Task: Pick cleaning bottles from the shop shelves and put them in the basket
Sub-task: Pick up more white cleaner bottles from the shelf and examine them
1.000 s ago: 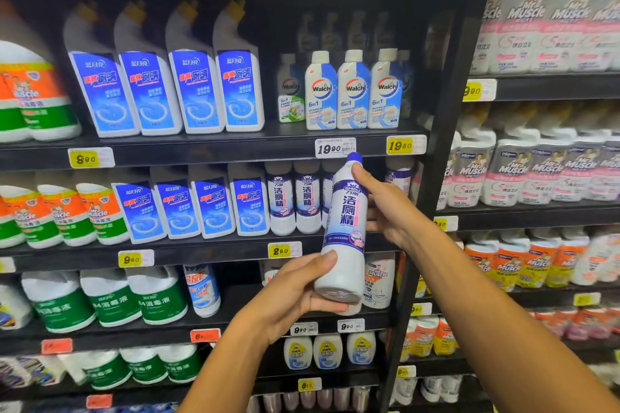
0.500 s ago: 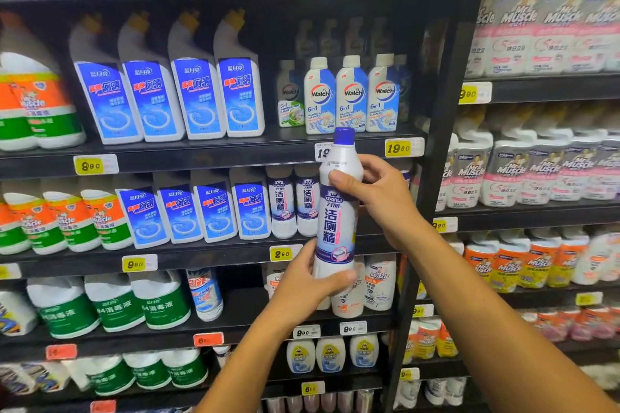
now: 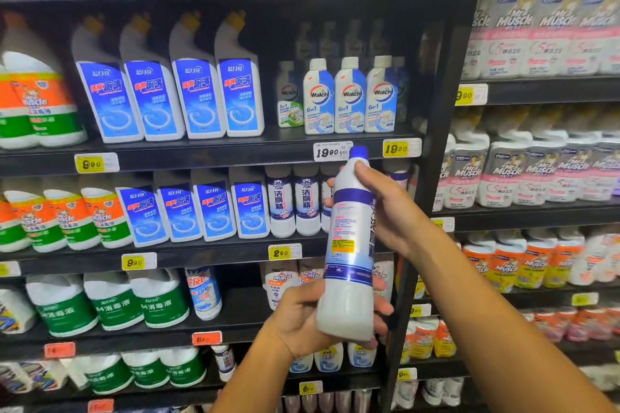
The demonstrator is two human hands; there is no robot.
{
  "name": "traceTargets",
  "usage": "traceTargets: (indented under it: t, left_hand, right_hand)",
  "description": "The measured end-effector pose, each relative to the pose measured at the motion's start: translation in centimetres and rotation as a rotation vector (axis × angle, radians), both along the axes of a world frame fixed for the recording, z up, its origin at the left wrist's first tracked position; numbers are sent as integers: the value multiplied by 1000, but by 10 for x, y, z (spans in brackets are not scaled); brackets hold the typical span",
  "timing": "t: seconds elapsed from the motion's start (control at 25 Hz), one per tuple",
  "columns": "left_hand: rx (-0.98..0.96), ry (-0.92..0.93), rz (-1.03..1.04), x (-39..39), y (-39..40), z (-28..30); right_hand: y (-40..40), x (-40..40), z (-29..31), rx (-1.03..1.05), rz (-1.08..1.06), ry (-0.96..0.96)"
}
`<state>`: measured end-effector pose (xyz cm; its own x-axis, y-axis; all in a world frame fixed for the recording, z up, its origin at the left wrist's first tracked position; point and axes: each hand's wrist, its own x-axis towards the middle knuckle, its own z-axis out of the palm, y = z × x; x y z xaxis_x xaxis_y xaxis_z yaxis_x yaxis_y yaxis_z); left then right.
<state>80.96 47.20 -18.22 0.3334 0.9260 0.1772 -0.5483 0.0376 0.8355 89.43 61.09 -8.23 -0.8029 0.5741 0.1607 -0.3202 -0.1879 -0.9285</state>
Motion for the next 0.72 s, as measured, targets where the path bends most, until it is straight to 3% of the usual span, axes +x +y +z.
traceTargets:
  t: [0.16,0.44,0.72]
  left_hand:
    - [19,-73,-11,1,-3,-5]
    - [-216,-266,51,8,-8,30]
    - [-240,-235,39,8,-12,39]
  right_hand:
    - [-2,-1,-7,42,-78,-72]
    - [-3,-9,-23,-453,-135,-209]
    - [0,-12,-29,-515,-51,-222]
